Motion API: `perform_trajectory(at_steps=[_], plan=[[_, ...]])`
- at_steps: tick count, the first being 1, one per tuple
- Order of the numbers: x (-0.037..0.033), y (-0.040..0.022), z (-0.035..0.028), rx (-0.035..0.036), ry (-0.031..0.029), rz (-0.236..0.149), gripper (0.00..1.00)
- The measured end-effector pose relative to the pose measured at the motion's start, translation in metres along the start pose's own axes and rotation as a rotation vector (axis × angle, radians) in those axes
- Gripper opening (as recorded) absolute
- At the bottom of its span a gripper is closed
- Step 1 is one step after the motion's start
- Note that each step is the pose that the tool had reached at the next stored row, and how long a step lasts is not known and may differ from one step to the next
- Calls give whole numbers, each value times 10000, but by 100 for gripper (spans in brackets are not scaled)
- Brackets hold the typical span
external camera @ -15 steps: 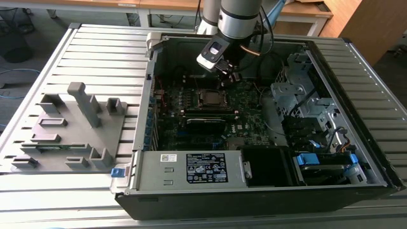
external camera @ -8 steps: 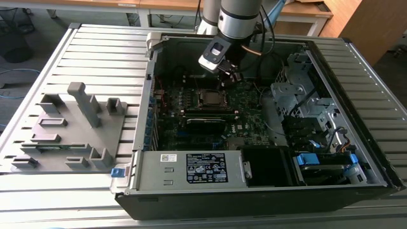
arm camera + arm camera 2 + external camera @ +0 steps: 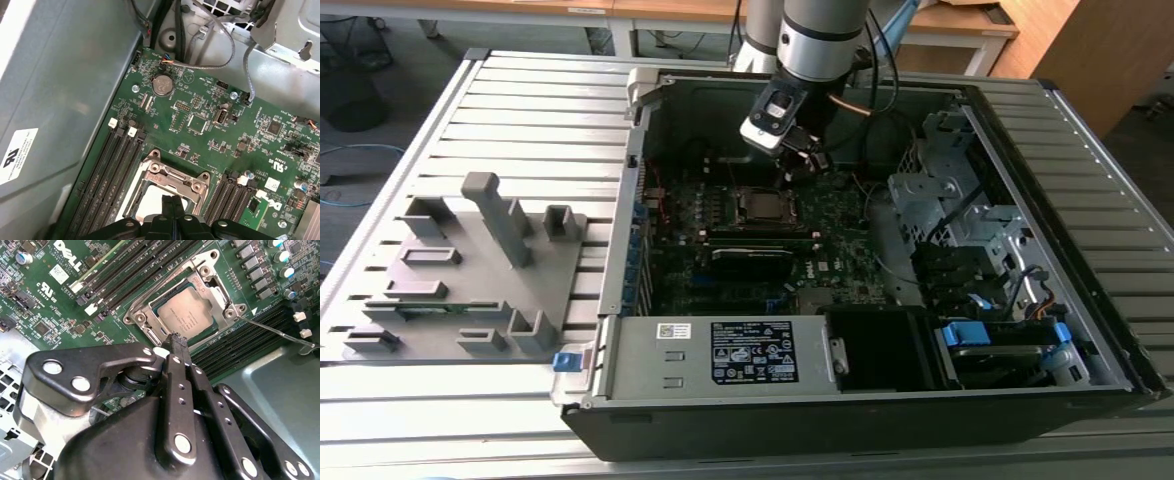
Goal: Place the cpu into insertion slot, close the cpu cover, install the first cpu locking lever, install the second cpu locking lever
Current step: 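Close the cpu cover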
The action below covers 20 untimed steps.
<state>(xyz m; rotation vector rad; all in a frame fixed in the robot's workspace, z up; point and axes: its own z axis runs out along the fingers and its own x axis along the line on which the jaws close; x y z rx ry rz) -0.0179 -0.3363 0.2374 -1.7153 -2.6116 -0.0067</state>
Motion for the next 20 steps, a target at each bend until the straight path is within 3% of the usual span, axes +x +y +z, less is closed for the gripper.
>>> perform_trajectory(at_steps=[6,18,20], plan=[[0,0,0,2,-1,-116,11],[0,0,7,36,-12,-2160,11],[0,0,7,39,-14,-2364,11]])
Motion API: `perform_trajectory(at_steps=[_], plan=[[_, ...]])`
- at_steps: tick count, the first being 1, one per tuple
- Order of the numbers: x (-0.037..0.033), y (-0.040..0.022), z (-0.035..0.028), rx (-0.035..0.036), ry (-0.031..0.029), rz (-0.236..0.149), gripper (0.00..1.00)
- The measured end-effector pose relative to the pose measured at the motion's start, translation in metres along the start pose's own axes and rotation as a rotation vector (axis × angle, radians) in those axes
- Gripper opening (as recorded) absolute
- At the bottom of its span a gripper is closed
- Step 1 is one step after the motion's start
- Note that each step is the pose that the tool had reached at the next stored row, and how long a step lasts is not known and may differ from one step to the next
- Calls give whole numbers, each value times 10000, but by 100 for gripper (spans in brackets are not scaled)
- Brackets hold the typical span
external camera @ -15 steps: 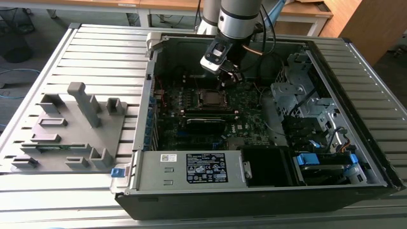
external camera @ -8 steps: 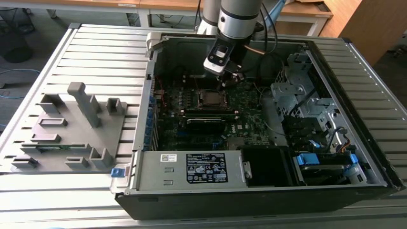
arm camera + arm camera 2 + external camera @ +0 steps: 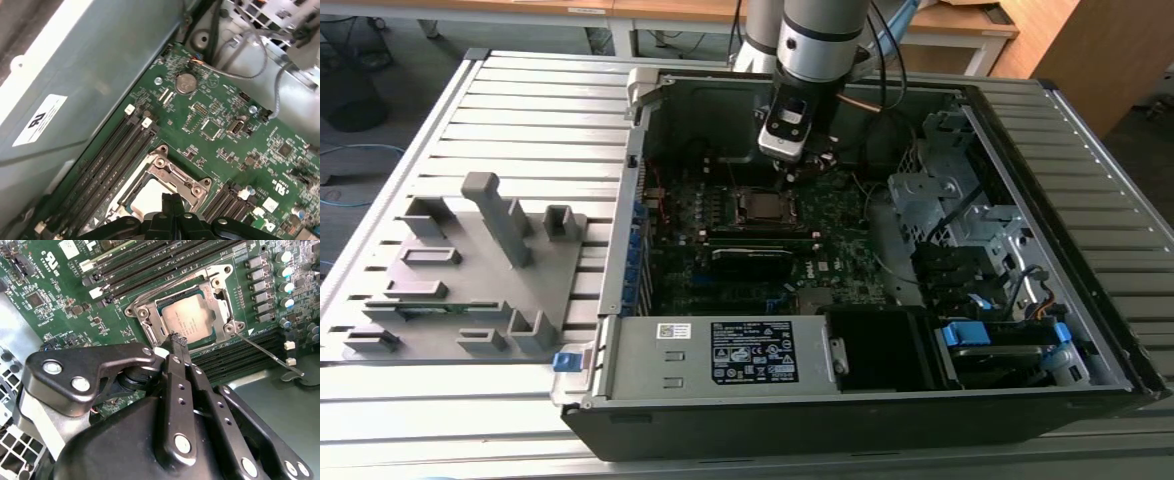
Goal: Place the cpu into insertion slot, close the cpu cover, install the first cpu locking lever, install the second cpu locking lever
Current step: 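Close the cpu cover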
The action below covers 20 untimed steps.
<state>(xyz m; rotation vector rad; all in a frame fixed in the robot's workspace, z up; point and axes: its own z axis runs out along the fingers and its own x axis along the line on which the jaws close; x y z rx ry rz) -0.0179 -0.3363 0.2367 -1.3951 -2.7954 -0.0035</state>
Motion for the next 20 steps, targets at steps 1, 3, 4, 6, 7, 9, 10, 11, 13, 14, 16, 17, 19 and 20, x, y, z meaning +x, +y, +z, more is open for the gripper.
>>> perform_trajectory(at_steps=[1,3,4,6,7,9,10,11,13,14,16,17,19,20], plan=[[0,0,0,0,0,0,11],[0,0,0,0,0,0,11],[0,0,0,-1,0,-1,11],[0,0,2,3,-1,-233,11],[0,0,3,9,-3,-592,11],[0,0,5,15,-5,-952,11],[0,0,6,18,-6,-1131,11],[0,0,7,21,-7,-1323,11],[0,0,9,27,-10,-1682,11],[0,0,10,31,-10,-1863,11],[0,0,11,37,-12,-2223,11],[0,0,12,39,-13,-2401,11],[0,0,14,45,-16,-2772,11],[0,0,15,49,-17,-2957,11]])
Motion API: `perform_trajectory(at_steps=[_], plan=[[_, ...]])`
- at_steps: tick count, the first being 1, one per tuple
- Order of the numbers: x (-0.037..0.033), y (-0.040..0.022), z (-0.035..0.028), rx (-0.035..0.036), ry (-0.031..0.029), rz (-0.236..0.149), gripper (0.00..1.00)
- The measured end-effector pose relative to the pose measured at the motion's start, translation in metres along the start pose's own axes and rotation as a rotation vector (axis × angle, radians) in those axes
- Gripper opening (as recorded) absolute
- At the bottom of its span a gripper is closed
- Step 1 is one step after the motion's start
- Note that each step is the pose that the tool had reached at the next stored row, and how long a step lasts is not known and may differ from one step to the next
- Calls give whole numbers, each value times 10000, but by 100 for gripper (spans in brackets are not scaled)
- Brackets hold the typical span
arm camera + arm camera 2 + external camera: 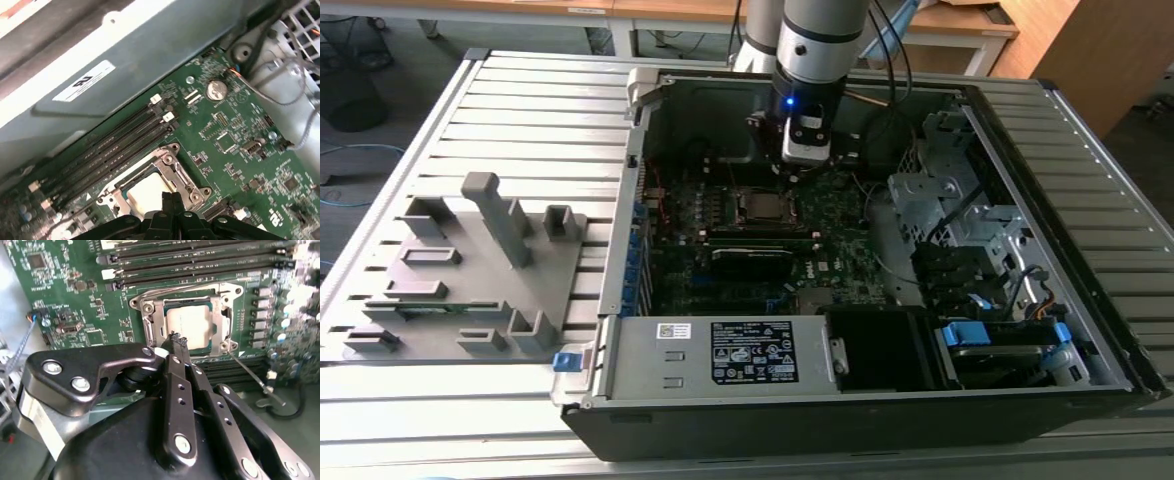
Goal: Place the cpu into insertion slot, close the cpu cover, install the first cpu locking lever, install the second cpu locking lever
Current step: 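Close the cpu cover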
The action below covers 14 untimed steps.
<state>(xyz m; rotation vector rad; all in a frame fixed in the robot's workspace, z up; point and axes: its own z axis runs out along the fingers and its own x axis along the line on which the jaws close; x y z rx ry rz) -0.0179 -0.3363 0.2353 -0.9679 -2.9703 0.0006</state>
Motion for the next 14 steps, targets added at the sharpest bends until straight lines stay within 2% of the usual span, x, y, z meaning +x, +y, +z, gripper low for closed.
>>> perform_trajectory(at_steps=[14], plan=[[0,0,11,41,-15,-2539,11]])
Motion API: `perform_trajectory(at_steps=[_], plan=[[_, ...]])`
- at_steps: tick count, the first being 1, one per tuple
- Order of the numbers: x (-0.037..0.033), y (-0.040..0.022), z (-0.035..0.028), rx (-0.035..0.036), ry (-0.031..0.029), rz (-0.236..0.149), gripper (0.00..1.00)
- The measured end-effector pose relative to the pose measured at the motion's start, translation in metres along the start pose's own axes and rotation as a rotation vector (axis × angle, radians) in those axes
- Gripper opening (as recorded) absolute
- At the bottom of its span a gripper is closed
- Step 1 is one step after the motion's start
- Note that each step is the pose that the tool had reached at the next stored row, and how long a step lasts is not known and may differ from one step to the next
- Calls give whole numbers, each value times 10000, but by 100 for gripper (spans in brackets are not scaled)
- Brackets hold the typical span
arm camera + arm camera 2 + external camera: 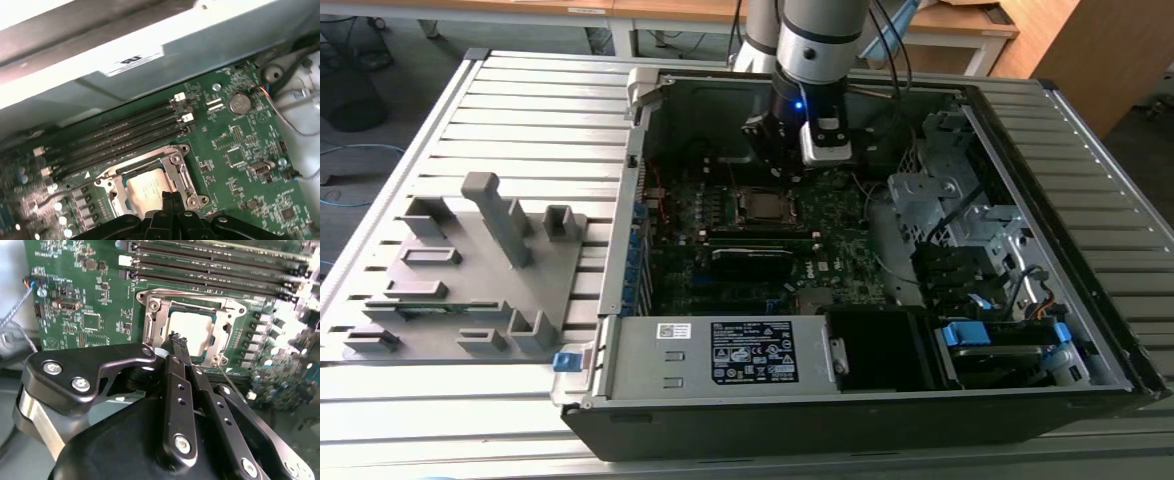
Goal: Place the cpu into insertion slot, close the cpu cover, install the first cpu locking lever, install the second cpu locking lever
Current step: 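Close the cpu cover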
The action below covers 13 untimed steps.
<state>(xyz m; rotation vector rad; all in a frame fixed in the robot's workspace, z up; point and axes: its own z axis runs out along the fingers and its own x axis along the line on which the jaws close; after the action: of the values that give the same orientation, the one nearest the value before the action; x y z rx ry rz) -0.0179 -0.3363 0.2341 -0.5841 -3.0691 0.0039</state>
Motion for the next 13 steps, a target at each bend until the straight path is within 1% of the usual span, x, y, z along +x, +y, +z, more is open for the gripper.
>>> perform_trajectory(at_steps=[13], plan=[[0,0,11,39,-14,-2372,11]])
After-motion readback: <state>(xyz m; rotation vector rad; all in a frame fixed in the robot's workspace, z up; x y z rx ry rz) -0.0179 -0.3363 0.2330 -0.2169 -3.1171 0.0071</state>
